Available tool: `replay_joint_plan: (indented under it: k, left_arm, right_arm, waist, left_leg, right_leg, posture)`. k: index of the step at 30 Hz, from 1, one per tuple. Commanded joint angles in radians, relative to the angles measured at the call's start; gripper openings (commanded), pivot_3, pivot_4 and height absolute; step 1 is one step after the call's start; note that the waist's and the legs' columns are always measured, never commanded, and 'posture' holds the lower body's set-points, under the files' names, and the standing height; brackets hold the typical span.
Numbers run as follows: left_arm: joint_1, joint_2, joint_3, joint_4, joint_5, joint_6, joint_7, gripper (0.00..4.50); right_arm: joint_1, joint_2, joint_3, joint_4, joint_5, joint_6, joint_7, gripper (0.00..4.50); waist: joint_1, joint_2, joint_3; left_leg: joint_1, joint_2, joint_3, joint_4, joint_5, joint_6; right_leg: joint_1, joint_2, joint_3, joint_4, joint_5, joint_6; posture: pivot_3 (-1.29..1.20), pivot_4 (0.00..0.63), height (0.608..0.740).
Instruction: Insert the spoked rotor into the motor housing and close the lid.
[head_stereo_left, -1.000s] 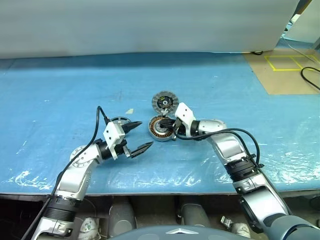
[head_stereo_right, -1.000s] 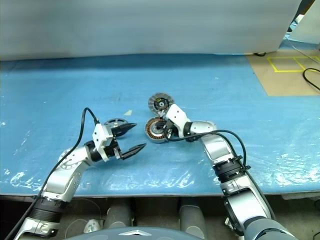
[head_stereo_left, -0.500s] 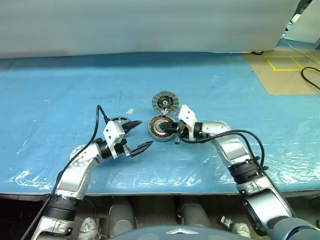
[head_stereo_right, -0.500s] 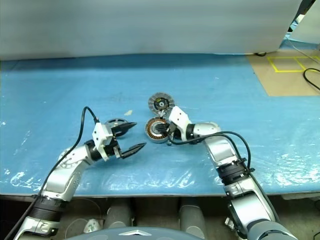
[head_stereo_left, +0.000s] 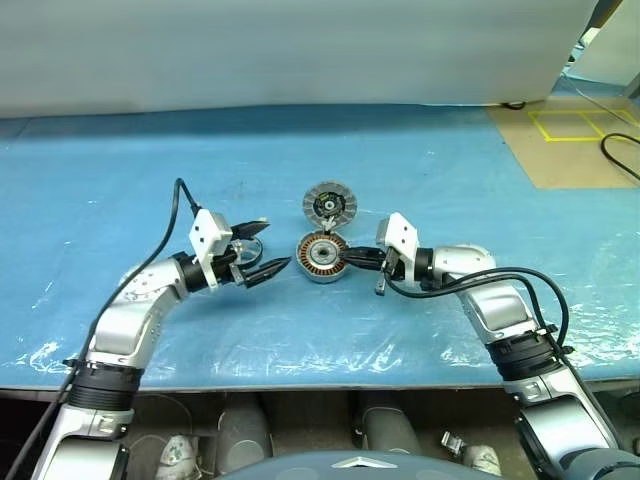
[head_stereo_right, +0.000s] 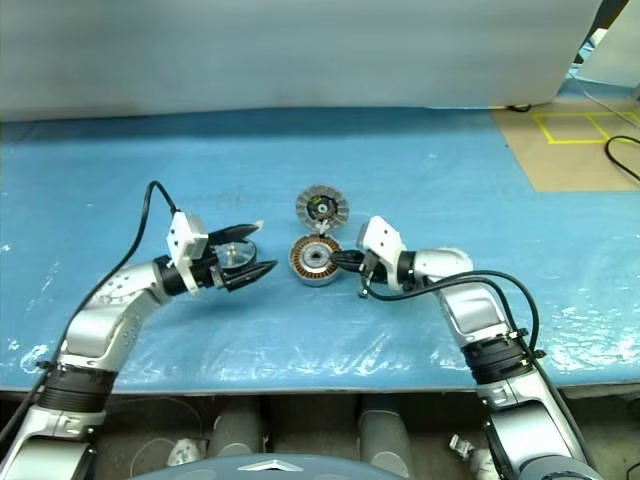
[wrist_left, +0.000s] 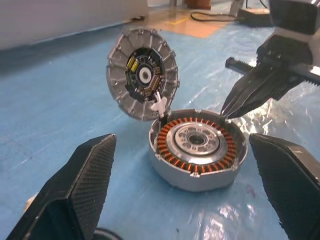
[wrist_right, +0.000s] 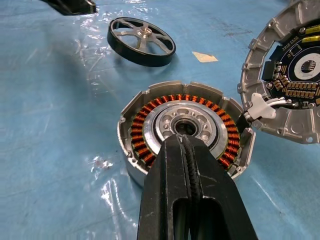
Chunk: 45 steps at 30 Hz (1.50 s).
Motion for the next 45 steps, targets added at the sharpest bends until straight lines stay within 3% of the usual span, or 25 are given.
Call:
replay_joint_plan:
  k: [1, 7, 10, 16, 35, 45]
  left_arm:
    - [-0.052, 0.051, 0.027, 0.055, -0.014, 0.024, -0.066, 4.50]
    - [-0.138, 0.122, 0.011, 0.187, 0.020, 0.035, -0.157, 4.50]
    - [-0.189, 0.138, -0.002, 0.241, 0.037, 0.048, -0.193, 3.94]
    - [-0.285, 0.144, -0.030, 0.324, 0.084, 0.082, -0.234, 1.91]
    - [-0.429, 0.245, -0.124, 0.376, 0.181, 0.295, -0.359, 1.91]
    - [-0.504, 0.231, -0.162, 0.407, 0.219, 0.319, -0.377, 1.91]
  right_arm:
    - [0.012, -0.007, -0.026, -0.070, 0.034, -0.018, 0.005, 0.01]
    - [0.035, -0.008, -0.028, -0.109, 0.043, -0.011, -0.010, 0.01]
    - [0.046, -0.009, -0.024, -0.120, 0.045, -0.010, -0.018, 0.00]
    - [0.061, -0.004, -0.027, -0.139, 0.046, -0.005, -0.041, 0.00]
    - [0.087, -0.003, -0.019, -0.180, 0.061, 0.002, -0.053, 0.00]
    - [0.105, 0.016, -0.012, -0.207, 0.059, 0.011, -0.073, 0.00]
  waist:
    - [0.001, 0.000, 0.000]
    - [0.003, 0.000, 0.000]
    - [0.004, 0.000, 0.000]
    - [0.005, 0.000, 0.000]
    - [0.006, 0.000, 0.000]
    - [0.008, 0.000, 0.000]
  left_leg:
    - [0.000, 0.000, 0.000, 0.000, 0.000, 0.000]
    - [0.000, 0.000, 0.000, 0.000, 0.000, 0.000]
    - [0.000, 0.000, 0.000, 0.000, 0.000, -0.001]
    - [0.000, -0.001, 0.000, 0.000, 0.002, -0.004]
    - [-0.001, 0.000, -0.001, 0.000, 0.002, -0.004]
    - [-0.001, 0.000, -0.001, 0.000, 0.002, -0.004]
  right_leg:
    - [0.000, 0.000, 0.000, 0.000, 0.000, 0.000]
    - [0.000, 0.000, 0.000, 0.000, 0.000, 0.000]
    - [0.000, 0.000, 0.000, 0.000, 0.000, 0.000]
    - [0.000, 0.000, 0.000, 0.000, 0.000, 0.000]
    - [0.000, 0.000, 0.000, 0.000, 0.000, 0.000]
    - [0.000, 0.000, -0.001, 0.000, 0.000, 0.000]
  posture:
    - [0.00, 0.150, 0.740]
    - [0.00, 0.150, 0.740]
    - [0.00, 0.150, 0.740]
    - [0.00, 0.150, 0.740]
    - [0.00, 0.150, 0.740]
    - [0.00, 0.150, 0.740]
